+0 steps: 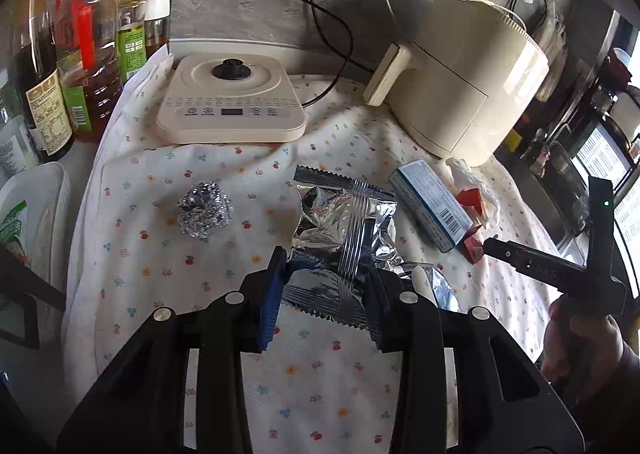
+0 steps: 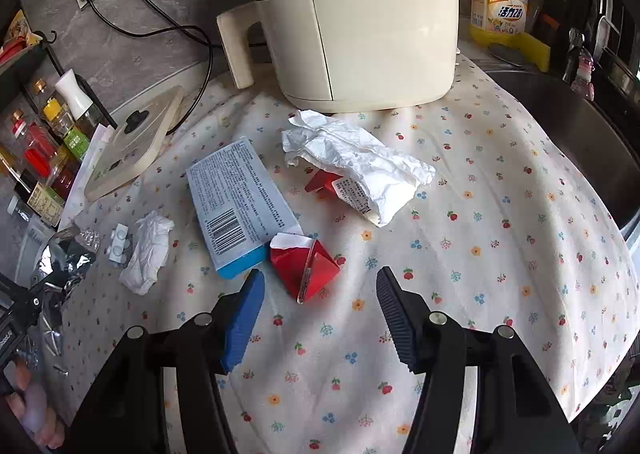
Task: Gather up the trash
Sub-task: 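Grasp the silver chip bag with the left gripper while the right gripper grasps the red wrapper, then carry the silver bag and red wrapper down over the white bin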
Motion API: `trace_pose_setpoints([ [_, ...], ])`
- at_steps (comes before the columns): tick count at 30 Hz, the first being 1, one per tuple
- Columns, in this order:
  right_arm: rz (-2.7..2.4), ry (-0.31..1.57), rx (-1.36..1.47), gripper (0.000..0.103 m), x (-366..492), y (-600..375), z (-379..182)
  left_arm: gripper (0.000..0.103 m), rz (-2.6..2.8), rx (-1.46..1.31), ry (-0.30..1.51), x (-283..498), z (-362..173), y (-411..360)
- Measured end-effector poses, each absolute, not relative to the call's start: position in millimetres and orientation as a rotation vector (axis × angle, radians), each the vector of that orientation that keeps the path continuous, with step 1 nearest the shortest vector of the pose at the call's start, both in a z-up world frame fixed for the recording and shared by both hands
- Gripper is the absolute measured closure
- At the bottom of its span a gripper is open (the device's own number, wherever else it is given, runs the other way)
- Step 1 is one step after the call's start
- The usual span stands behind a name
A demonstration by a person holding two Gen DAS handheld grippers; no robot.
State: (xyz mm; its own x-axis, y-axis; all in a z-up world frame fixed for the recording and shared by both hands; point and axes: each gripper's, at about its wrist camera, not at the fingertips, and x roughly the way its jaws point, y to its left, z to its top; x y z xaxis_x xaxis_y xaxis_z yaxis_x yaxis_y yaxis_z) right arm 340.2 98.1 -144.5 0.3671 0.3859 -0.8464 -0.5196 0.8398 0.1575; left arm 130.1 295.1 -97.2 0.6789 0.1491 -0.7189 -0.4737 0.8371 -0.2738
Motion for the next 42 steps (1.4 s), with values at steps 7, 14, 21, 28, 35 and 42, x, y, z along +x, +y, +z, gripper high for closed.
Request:
trace_pose_setpoints([
  [7,0.582,1.079,-0.188,0.1,350,105,-155,0.067,0.415,-0.491,0.728,108,-94,296],
  [14,0.612,1.065,-0.178,0.1,331,79,-143,0.067,0.426,-0.493,0.715,98,-90,277],
  [21,0.634,1.039,-0.145,0.1,304,26,-122,0.067,0.394,-0.47,0.703,98,-81,232],
  [28,0.619,1.009,-0.103,0.1,275,-43,-105,0.067,0.358,-0.446,0.711,90,-78,176],
  [35,0.574,1.01,-0.059,0.1,247,-117,-102,0.067,0.318,-0.414,0.745,75,-75,120],
  [42,0.517,1.034,-0.007,0.1,223,-185,-116,0.067,0.267,-0.357,0.796,68,-78,60],
])
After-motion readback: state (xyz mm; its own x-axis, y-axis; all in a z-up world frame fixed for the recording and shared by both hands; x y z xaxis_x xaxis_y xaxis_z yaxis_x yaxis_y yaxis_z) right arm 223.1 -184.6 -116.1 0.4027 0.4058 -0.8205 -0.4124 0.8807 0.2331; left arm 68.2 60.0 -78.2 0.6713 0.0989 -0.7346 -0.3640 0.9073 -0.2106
